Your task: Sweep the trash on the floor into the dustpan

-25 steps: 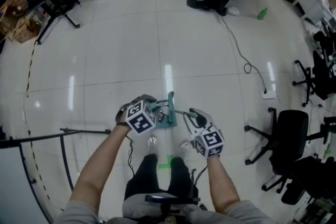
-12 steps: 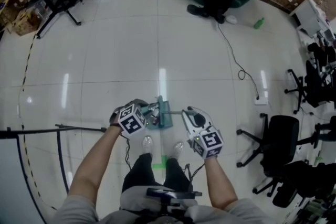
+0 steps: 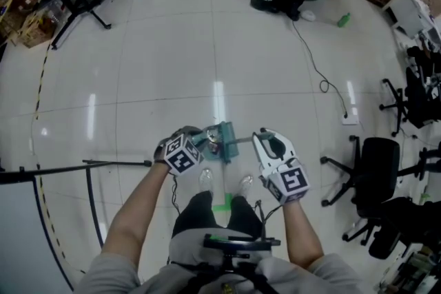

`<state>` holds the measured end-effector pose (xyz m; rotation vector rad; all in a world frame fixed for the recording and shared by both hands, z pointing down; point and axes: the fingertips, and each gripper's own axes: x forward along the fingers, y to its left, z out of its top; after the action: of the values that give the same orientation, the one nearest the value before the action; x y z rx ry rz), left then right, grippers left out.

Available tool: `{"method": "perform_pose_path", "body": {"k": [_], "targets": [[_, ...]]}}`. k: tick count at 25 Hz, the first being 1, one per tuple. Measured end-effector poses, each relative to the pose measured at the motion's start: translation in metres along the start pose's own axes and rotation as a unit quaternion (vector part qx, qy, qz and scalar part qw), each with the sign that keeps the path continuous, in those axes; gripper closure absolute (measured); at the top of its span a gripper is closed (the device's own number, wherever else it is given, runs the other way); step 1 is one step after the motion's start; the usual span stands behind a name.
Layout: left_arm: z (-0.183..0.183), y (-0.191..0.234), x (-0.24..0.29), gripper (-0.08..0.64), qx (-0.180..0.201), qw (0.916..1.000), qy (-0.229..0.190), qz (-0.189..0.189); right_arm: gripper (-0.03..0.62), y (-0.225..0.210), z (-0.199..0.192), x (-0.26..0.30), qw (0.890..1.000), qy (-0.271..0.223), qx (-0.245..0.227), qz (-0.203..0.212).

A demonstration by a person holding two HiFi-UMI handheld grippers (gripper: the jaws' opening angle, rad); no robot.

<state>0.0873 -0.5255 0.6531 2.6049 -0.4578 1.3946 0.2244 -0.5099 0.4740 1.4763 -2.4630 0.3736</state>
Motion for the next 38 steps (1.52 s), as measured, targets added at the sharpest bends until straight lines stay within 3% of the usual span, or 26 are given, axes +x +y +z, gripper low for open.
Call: {"method": "perform_pose_path", "body": {"k": [5, 10, 34, 36, 38], "targets": [[-0.008, 0.001, -0.003, 0.458, 0.006, 0.9995, 0.029, 0.007, 0.491, 0.009, 0.017, -0.006, 0.999, -0.021, -0.014, -0.026], [-0.013, 0.002, -0.002, 0.460, 0.006, 0.9996, 0.029, 0.001, 0.491, 0.013, 0.024, -0.010, 0.998, -0.028, -0.015, -0.048], [-0.008, 0.005, 0.002, 0.459, 0.005, 0.9994, 0.035, -0.001, 0.489, 0.015, 0.036, -0.015, 0.998, -0.035, -0.022, -0.051], [-0.008, 0.001, 0.002, 0.437, 0.002, 0.9994, 0.032, -0.014, 0.489, 0.016, 0.037, -0.016, 0.998, -0.035, -0.023, -0.053], [-0.010, -0.002, 0.002, 0.370, -0.007, 0.9993, 0.023, -0.030, 0.489, 0.019, 0.038, -0.016, 0.998, -0.035, -0.025, -0.053]]}}
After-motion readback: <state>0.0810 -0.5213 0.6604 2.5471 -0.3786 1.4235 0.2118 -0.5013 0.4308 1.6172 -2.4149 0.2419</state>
